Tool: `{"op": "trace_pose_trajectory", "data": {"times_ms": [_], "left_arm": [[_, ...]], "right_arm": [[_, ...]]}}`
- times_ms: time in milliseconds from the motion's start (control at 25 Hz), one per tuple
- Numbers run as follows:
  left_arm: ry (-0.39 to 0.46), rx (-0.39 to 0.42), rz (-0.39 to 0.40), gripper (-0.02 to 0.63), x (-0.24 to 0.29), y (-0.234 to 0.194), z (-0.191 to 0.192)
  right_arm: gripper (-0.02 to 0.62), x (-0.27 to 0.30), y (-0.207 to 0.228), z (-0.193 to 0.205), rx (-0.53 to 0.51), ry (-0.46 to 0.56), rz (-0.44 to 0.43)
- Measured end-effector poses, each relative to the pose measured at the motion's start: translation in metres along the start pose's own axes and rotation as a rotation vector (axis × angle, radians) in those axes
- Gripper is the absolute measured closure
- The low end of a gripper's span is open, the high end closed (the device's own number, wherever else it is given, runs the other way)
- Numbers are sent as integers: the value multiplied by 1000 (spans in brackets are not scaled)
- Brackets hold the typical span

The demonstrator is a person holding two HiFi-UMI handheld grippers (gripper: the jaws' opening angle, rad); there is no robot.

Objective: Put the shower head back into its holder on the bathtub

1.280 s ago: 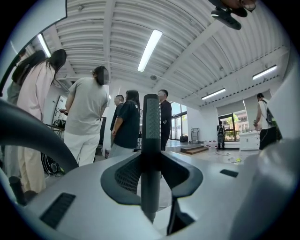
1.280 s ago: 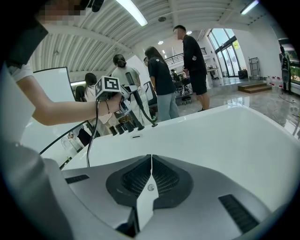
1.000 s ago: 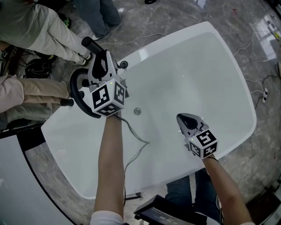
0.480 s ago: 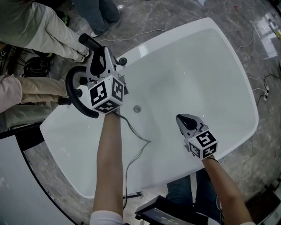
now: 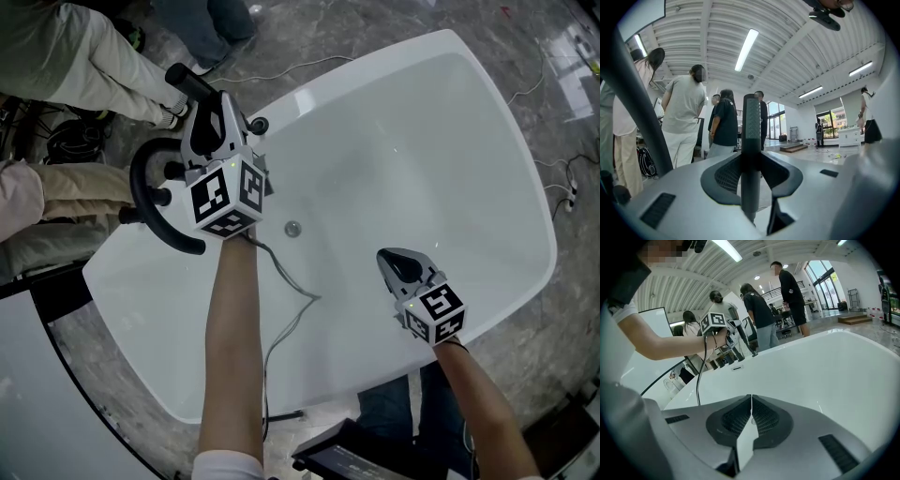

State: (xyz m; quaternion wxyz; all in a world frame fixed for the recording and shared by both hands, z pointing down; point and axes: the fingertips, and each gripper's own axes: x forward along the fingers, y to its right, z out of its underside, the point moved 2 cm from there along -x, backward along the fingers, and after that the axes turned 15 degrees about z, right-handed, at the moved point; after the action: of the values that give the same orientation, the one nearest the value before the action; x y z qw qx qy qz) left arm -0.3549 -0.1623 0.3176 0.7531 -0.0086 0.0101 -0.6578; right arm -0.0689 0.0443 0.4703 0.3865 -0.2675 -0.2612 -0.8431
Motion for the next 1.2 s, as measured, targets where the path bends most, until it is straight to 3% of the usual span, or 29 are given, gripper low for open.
{"op": "trace_pose_trajectory", "data": {"times_ms": [1040,1200], "left_arm": [[-22,-31,-16,485,14,-5,45],[-42,5,3,485,16,-3,50]], "right_arm": [[588,17,7,19,44,-20,-29],[588,19,0,29,54,-43,-46]]}}
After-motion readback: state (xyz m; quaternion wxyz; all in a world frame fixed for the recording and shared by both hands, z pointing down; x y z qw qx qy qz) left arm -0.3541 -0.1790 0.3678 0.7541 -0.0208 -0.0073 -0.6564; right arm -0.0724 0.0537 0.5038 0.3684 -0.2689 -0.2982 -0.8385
